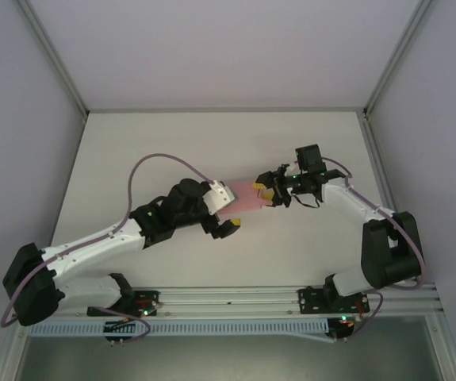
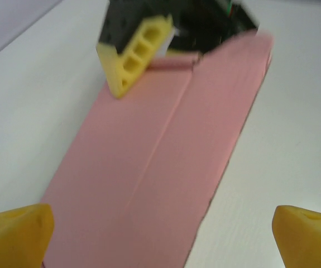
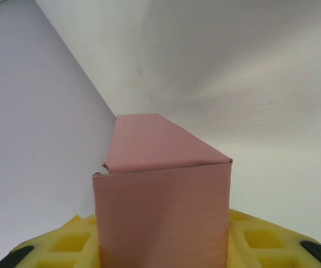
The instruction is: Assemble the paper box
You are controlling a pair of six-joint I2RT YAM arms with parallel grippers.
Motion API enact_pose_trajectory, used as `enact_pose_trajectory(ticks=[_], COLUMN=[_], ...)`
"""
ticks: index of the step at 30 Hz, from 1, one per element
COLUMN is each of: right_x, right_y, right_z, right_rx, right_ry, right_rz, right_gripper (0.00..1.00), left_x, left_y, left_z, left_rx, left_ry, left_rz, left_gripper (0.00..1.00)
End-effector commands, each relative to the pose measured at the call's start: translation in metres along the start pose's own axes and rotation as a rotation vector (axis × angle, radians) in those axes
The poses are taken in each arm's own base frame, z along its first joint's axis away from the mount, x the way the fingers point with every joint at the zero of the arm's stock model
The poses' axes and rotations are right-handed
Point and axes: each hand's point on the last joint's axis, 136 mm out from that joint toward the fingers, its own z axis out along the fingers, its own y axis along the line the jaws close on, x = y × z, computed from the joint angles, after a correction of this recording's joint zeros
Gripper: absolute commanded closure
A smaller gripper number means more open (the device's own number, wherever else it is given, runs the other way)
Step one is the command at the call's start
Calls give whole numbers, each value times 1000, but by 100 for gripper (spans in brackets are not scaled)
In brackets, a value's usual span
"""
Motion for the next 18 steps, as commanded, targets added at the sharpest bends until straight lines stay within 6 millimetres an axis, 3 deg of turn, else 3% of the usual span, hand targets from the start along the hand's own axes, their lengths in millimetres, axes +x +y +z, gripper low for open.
enact_pose_trajectory(ticks=[1, 5, 9, 13, 18], right_x=[19, 20, 22, 19, 19], right_y=[-9, -15, -16, -17, -19], right_z=[-5, -2, -1, 1, 5], right_rx=[58, 70, 54, 48, 19], right_ry=[110, 141, 169, 169, 191], right_rz=[71, 105, 131, 149, 194], right_gripper=[68, 69, 68, 66, 68], left_x=[17, 28, 38, 36, 37], left_y=[21, 16, 32, 31, 31], left_z=[6, 22, 32, 38, 43], left_rx=[-144, -133, -240, -267, -325], left_ry=[146, 204, 239, 226, 215], left_rz=[159, 180, 216, 245, 293], left_gripper=[0, 0, 0, 1, 10])
